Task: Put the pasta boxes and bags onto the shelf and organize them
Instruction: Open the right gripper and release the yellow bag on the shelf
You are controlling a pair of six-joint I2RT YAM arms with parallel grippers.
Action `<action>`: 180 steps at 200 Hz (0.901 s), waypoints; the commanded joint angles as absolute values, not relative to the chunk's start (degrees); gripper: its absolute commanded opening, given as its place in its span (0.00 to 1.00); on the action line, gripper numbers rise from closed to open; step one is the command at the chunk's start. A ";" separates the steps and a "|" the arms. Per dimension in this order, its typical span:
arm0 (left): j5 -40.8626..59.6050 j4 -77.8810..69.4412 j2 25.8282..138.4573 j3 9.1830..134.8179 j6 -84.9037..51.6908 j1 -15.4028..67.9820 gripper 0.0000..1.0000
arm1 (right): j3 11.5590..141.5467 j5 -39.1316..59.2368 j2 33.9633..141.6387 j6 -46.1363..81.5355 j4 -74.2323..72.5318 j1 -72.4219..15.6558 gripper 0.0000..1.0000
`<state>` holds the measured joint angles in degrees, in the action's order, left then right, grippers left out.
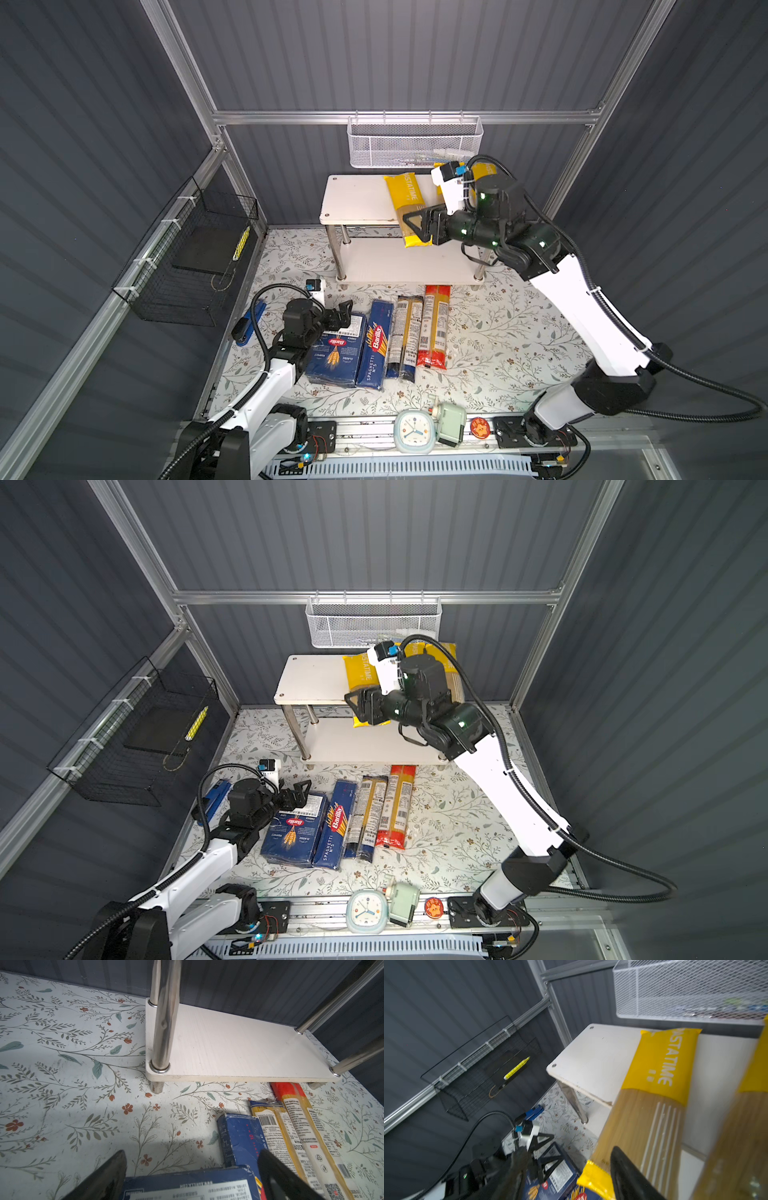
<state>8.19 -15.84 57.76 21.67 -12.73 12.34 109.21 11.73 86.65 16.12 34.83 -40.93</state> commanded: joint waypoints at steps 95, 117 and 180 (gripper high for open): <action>9.01 -15.82 58.30 22.42 -13.17 12.57 0.99 | 89.58 14.45 78.67 8.39 30.87 -44.59 0.66; 9.05 -15.66 58.09 22.43 -13.35 12.57 0.99 | 90.48 15.83 80.26 7.70 30.31 -44.56 0.66; 8.72 -15.31 58.52 22.66 -13.43 12.59 0.99 | 94.79 16.22 84.38 5.54 30.75 -44.50 0.67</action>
<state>8.19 -15.86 58.13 21.67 -12.73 12.34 91.96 15.22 83.79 7.40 31.33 -44.45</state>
